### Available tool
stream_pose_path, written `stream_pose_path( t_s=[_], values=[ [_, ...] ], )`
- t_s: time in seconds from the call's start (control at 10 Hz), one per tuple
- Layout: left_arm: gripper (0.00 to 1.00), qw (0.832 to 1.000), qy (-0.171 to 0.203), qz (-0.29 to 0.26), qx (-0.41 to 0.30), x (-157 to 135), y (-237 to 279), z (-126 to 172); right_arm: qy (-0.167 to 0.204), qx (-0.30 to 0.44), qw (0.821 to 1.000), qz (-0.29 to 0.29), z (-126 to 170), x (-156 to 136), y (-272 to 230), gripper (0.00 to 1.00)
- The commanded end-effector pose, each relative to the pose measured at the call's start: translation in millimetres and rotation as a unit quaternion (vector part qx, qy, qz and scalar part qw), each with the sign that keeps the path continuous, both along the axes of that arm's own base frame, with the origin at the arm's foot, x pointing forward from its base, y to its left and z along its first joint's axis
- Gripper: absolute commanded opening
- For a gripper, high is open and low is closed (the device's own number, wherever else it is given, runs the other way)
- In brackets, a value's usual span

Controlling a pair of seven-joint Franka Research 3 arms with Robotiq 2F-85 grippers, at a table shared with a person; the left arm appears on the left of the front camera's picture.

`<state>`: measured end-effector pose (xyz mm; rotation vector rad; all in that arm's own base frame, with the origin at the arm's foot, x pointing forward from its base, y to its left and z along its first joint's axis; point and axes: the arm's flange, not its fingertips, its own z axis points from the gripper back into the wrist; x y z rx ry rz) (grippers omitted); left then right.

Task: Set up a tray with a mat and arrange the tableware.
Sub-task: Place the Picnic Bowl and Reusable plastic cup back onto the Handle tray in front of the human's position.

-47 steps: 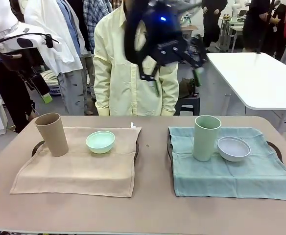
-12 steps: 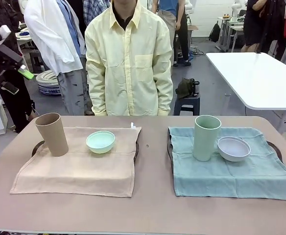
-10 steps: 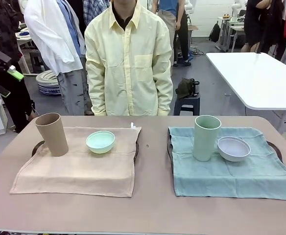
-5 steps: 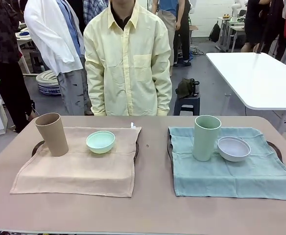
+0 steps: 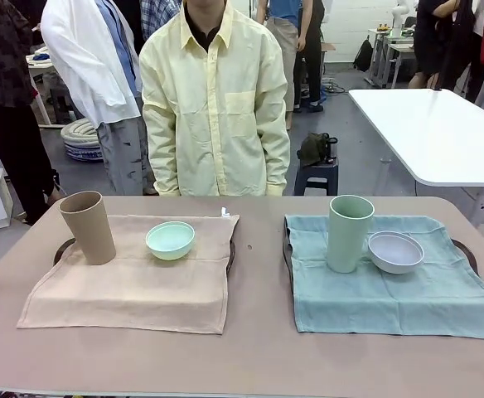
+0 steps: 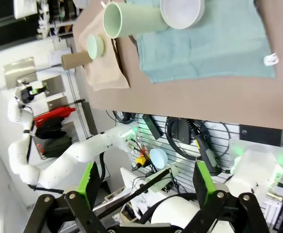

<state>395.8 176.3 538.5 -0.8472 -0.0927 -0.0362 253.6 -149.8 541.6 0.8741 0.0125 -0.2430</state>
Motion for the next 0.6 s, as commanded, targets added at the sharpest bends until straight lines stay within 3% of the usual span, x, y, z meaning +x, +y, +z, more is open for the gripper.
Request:
stream_pose_path(
  t_s=[0.0, 0.5],
  values=[
    [1.0, 0.999, 0.018, 0.031, -0.015, 0.6, 4.4, -2.1, -0.003, 0.002, 1.0, -0.001, 1.7, -1.7, -0.9, 1.0],
    [1.0, 0.999, 0.018, 0.031, -0.015, 0.6, 4.4, -2.1, -0.003, 0.002, 1.0, -0.001, 1.7, -1.7, -0.9, 1.0]
  ],
)
